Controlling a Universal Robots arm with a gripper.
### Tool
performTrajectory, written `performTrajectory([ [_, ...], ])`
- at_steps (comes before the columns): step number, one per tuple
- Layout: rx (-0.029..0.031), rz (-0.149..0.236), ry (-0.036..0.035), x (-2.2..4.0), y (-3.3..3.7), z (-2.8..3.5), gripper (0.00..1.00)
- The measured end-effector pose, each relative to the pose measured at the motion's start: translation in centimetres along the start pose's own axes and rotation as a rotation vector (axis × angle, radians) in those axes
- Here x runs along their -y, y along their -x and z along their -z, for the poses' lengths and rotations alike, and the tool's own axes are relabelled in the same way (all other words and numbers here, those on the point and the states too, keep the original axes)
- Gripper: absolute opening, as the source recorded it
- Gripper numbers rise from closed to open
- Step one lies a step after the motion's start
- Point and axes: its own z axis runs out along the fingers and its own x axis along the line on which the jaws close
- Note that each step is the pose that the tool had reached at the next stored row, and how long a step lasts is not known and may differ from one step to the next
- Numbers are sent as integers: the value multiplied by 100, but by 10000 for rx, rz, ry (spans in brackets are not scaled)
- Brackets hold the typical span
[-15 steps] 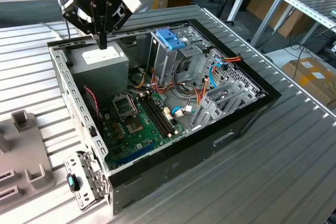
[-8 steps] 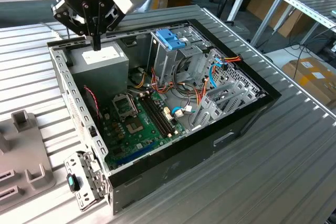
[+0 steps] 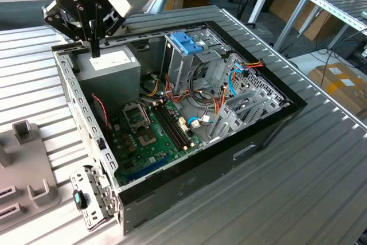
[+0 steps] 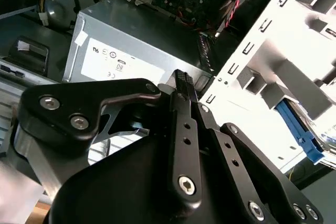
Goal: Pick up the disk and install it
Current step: 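Reach for the disk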
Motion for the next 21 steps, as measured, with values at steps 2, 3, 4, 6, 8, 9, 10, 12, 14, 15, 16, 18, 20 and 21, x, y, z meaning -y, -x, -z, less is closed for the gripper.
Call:
performTrajectory([
  [2, 0, -2, 0, 4, -61, 2, 11],
  [3, 0, -1, 0, 6, -82, 2, 11],
  [4, 0, -1, -1, 7, -97, 3, 11],
  [6, 0, -1, 0, 9, -130, 3, 11],
  [8, 0, 1, 0, 14, -188, 5, 11],
  [9, 0, -1, 0, 15, -205, 5, 11],
  [10, 0, -1, 0, 16, -221, 5, 11],
  [12, 0, -2, 0, 18, -251, 6, 11],
  [14, 0, -2, 1, 21, -287, 6, 11],
  [15, 1, -1, 0, 23, -307, 7, 11],
  [16, -1, -1, -1, 24, -321, 7, 11],
  [18, 1, 0, 0, 26, -351, 7, 11],
  [20, 0, 0, -1, 29, -383, 8, 11],
  [21, 0, -1, -1, 30, -397, 8, 11],
])
